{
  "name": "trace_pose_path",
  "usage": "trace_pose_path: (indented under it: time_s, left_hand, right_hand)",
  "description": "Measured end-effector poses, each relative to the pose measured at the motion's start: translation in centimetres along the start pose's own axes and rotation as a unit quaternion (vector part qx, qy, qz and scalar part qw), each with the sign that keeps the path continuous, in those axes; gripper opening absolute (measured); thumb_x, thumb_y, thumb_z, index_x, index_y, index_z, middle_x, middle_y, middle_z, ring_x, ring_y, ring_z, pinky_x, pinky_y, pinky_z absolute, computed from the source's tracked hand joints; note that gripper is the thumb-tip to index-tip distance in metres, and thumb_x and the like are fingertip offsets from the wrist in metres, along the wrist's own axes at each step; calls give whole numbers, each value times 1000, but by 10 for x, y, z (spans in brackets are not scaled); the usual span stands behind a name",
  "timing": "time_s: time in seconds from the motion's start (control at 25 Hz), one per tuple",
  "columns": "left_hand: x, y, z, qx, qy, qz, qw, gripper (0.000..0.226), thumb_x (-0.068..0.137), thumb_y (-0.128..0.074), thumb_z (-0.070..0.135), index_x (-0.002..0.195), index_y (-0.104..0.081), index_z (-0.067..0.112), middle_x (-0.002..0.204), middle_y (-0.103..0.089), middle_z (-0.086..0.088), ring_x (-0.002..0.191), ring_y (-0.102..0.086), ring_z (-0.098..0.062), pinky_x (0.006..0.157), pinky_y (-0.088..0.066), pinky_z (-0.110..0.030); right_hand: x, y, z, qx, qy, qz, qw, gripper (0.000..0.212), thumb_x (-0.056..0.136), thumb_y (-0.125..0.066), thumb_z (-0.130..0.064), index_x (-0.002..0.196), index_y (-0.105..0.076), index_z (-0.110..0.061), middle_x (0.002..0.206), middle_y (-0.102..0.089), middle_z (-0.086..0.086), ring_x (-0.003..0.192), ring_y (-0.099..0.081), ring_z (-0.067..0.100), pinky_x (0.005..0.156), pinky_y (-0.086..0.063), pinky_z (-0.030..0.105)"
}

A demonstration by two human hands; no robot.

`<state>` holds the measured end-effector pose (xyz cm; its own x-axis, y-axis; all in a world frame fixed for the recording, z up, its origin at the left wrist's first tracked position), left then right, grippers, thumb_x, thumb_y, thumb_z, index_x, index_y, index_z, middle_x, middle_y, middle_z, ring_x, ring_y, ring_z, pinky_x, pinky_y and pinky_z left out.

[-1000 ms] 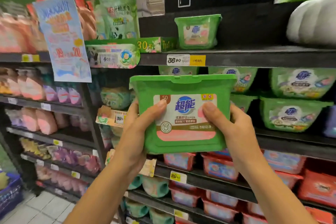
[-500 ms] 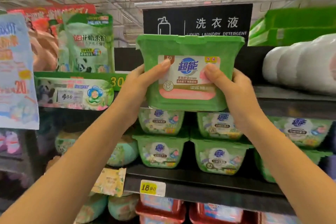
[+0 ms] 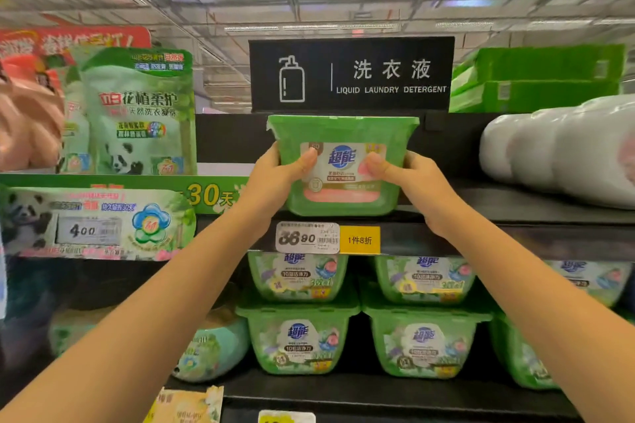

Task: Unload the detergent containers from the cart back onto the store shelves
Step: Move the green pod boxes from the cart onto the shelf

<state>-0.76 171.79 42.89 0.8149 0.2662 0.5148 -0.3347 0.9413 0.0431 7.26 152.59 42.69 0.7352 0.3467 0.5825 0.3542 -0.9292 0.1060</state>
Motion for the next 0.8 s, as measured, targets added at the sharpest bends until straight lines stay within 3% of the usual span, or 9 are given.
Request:
trace_pose_path:
  time_s: [0.12, 0.24, 0.32, 0.44, 0.64, 0.72, 0.8]
  left_hand:
    - [7, -3, -8, 42, 5, 6, 999, 48, 94, -57, 38, 136, -45, 20, 126, -64, 0, 114, -62, -22, 100, -47, -46]
    - [14, -6, -9, 216, -15, 80, 973, 46, 94, -54, 44, 130, -48, 15, 122, -63, -1, 107, -59, -19, 89, -43, -32]
    - [16, -10, -9, 296, -23, 131, 946, 45, 94, -53, 46, 124, -50, 12, 119, -63, -4, 106, -58, -25, 78, -37, -30]
    - [17, -13, -16, 266, -55, 150, 951, 38, 94, -56, 38, 121, -50, 13, 117, -64, -3, 102, -58, -21, 76, -37, -29]
    - [24, -14, -25, 210, -45, 128, 968, 39, 95, -57, 20, 130, -40, 14, 123, -61, -3, 95, -50, -11, 80, -41, -26]
    - [28, -15, -25, 201, -31, 124, 971, 38, 96, -56, 18, 130, -39, 15, 125, -60, -4, 99, -52, -13, 80, -41, -26]
    - [29, -15, -25, 209, -27, 119, 970, 36, 97, -55, 18, 128, -38, 15, 126, -59, -5, 104, -55, -16, 81, -40, -26]
  right_hand:
    - [7, 2, 3, -16, -8, -5, 1000, 22, 81, -73, -35, 100, -68, -26, 92, -75, -16, 84, -71, 1, 61, -52, 10]
    - [12, 2, 6, -48, -20, 5, 999, 28, 78, -75, -41, 103, -67, -29, 97, -74, -15, 85, -70, -1, 62, -51, 8]
    - [16, 3, 9, -78, -29, 24, 996, 29, 77, -75, -44, 103, -66, -32, 101, -72, -14, 89, -68, 1, 72, -51, 14]
    - [20, 2, 11, -141, -15, 65, 988, 30, 76, -76, -46, 100, -65, -32, 97, -70, -13, 90, -65, 2, 78, -53, 22]
    - [25, -9, 16, -239, -31, 70, 968, 56, 82, -67, -51, 125, -53, -17, 114, -64, -4, 104, -61, 16, 92, -51, 36]
    - [28, -9, 17, -207, -52, 50, 976, 56, 84, -68, -47, 128, -50, -17, 119, -63, -3, 103, -60, 14, 87, -51, 31]
    - [28, -8, 18, -181, -62, 45, 981, 53, 84, -69, -42, 127, -47, -19, 115, -61, -6, 93, -57, 7, 70, -46, 18]
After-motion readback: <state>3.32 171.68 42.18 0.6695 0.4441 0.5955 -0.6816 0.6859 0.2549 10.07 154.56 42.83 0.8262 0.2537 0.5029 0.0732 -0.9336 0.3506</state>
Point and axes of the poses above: each hand's wrist, its own x-axis towards the middle knuckle, its own y-axis out of the back of the hand, z = x × y, the point moved 3 cm from there along x, towards the middle knuckle
